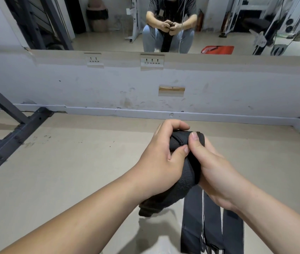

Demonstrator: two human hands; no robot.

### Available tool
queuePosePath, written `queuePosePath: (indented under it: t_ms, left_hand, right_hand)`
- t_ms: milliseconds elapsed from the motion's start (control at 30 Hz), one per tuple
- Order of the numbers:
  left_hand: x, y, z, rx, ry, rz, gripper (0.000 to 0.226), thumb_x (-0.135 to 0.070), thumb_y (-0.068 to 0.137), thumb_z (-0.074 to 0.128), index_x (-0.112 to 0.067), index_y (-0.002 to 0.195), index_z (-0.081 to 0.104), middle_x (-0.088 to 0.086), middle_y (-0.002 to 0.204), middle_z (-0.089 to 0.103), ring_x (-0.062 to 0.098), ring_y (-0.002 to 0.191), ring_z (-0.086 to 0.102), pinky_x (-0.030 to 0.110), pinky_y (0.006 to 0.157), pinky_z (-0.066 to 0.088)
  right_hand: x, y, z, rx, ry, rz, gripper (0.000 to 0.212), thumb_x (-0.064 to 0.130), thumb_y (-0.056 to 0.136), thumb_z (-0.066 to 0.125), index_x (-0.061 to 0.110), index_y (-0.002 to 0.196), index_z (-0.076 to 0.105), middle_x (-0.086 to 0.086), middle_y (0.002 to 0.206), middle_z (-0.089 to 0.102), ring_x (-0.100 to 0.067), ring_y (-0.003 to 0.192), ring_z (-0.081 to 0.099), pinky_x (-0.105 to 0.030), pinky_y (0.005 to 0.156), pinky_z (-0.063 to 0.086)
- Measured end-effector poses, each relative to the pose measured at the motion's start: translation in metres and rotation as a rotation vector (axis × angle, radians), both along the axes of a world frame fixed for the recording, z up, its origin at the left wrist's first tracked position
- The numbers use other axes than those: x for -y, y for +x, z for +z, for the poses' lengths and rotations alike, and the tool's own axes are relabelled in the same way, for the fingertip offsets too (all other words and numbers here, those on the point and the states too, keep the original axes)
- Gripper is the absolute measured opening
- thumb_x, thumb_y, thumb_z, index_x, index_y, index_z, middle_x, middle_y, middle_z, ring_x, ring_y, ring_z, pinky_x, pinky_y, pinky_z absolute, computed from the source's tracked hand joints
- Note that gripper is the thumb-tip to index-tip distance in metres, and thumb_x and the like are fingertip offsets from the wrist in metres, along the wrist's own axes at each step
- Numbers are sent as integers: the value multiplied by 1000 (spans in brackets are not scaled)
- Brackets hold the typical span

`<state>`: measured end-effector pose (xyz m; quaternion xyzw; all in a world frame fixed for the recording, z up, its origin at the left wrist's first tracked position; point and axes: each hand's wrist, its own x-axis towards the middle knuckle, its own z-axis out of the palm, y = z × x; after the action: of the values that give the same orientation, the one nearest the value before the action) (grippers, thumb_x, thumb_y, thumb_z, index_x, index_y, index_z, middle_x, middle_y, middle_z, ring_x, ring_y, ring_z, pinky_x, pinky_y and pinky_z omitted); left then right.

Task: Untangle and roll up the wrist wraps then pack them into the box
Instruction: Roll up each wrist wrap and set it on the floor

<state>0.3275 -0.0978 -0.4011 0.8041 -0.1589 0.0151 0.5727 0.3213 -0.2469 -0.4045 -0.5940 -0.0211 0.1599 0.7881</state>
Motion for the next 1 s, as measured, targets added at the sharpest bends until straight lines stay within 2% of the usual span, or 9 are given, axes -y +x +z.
queuePosePath:
  t_ms: [67, 200, 300, 400, 467, 567, 733, 900, 1000]
  left_hand:
    - [3, -2, -1, 128, 105, 30, 38, -15, 103, 57, -38, 131, 47, -13, 128, 53, 9, 107, 61, 39, 95, 53]
    - [7, -2, -3, 261, 259, 66, 42, -22, 103, 51, -45, 137, 38, -14, 131, 42, 14, 107, 60, 42, 91, 54]
    - [5, 0, 1, 63, 123, 4, 55, -21, 102, 58, -48, 145, 37, -13, 136, 46, 5, 110, 60, 28, 96, 52]
    - [2, 5, 8, -296, -240, -10, 80, -20, 80, 66, -48, 150, 39, -6, 126, 59, 3, 104, 67, 19, 89, 52]
    - [2, 8, 9, -455, -365, 23, 71, -38, 75, 63, -45, 144, 50, -3, 125, 69, 9, 110, 69, 33, 101, 53]
    - [-1, 8, 8, -506, -294, 29, 53, -67, 84, 51, -35, 125, 65, 3, 119, 75, 19, 109, 71, 52, 108, 51]
    - [-5, 7, 8, -477, -137, -3, 47, -65, 105, 36, -29, 124, 61, 0, 111, 76, 9, 91, 72, 37, 85, 58]
    - [-7, 4, 9, -315, -65, -9, 30, -54, 107, 41, -28, 116, 53, -6, 94, 67, 8, 85, 63, 32, 82, 51]
    - [-7, 2, 10, -195, 31, 0, 16, -44, 109, 44, -33, 120, 48, -10, 101, 67, 5, 91, 63, 26, 79, 47]
  right_hand:
    - [1, 1, 1, 27, 19, -32, 37, 45, 100, 51, 21, 128, 59, -6, 113, 79, -17, 108, 76, -29, 80, 60]
    - [3, 1, 3, 104, 50, -57, 33, 38, 97, 55, 16, 122, 57, -9, 102, 77, -19, 97, 76, -26, 74, 60]
    - [5, 3, 0, 133, 81, -75, 26, 30, 99, 55, 13, 118, 55, -13, 96, 75, -24, 87, 75, -31, 69, 61]
    - [8, 7, -6, 186, 52, -49, 28, 27, 97, 57, 17, 123, 53, -11, 107, 74, -23, 93, 73, -33, 77, 60]
    - [11, 8, -8, 228, 8, -26, 27, 27, 96, 58, 23, 122, 56, -7, 107, 73, -20, 96, 71, -31, 80, 59]
    - [14, 7, -10, 292, -92, -25, 18, 19, 101, 56, 29, 115, 61, 1, 101, 72, -15, 94, 68, -28, 82, 57]
    - [14, 6, -6, 306, -222, 16, 29, 9, 109, 49, 35, 113, 60, 1, 95, 72, -14, 88, 68, -30, 78, 57]
    - [12, 7, -1, 157, -83, 44, 29, 26, 93, 68, 38, 118, 59, -1, 104, 73, -17, 96, 70, -36, 85, 54]
    - [9, 10, -3, 31, 15, 14, 37, 51, 92, 70, 34, 123, 59, 1, 113, 76, -15, 110, 73, -41, 101, 53]
